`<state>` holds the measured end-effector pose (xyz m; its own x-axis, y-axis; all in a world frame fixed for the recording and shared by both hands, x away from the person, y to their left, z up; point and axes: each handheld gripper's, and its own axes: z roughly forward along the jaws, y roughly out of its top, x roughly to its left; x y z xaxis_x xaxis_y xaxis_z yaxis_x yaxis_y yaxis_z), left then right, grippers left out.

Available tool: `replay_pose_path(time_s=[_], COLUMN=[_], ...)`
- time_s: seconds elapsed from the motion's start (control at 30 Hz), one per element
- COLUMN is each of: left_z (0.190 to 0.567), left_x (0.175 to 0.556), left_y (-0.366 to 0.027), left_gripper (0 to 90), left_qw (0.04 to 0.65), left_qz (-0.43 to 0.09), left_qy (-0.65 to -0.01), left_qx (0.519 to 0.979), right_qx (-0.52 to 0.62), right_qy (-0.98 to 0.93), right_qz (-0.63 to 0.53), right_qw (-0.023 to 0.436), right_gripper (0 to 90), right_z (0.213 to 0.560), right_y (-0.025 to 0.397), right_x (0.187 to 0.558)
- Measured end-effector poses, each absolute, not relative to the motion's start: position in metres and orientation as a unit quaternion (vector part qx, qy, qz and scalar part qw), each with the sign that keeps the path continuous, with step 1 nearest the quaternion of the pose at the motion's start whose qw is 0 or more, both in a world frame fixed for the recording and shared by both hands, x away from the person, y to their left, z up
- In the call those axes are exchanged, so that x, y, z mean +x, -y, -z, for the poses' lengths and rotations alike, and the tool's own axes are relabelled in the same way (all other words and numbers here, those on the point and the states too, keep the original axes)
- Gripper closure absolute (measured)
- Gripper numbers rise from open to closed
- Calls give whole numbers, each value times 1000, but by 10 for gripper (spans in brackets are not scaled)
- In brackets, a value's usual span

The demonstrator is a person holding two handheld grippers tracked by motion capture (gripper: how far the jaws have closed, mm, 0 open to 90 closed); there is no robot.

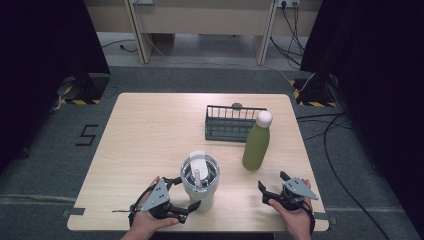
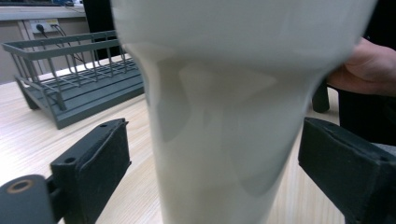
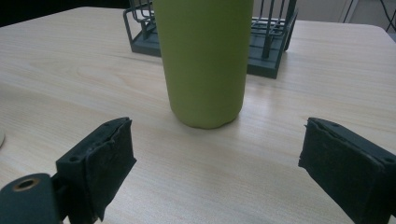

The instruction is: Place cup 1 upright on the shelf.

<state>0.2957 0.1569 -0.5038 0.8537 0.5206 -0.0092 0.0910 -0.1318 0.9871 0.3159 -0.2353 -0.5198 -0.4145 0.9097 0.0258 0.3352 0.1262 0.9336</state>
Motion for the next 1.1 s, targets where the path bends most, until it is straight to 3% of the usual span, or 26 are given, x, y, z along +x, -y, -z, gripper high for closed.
replay_pose_path(time_s=[0.37,1.1], left_z=[504,500], left_x=[303,303], left_y=[-137,-120], left_gripper=[25,95], left_qw=[630,635], left_qz=[-185,-208], left_qy=[-212,-229], left_qx=[724,708], right_qx=[451,454], right_qy=[-691,-690], right_qz=[-482,-482], right_qw=[295,293], right_gripper=[95,95], right_z=[520,520], right_y=[235,235], right_x=[316,317])
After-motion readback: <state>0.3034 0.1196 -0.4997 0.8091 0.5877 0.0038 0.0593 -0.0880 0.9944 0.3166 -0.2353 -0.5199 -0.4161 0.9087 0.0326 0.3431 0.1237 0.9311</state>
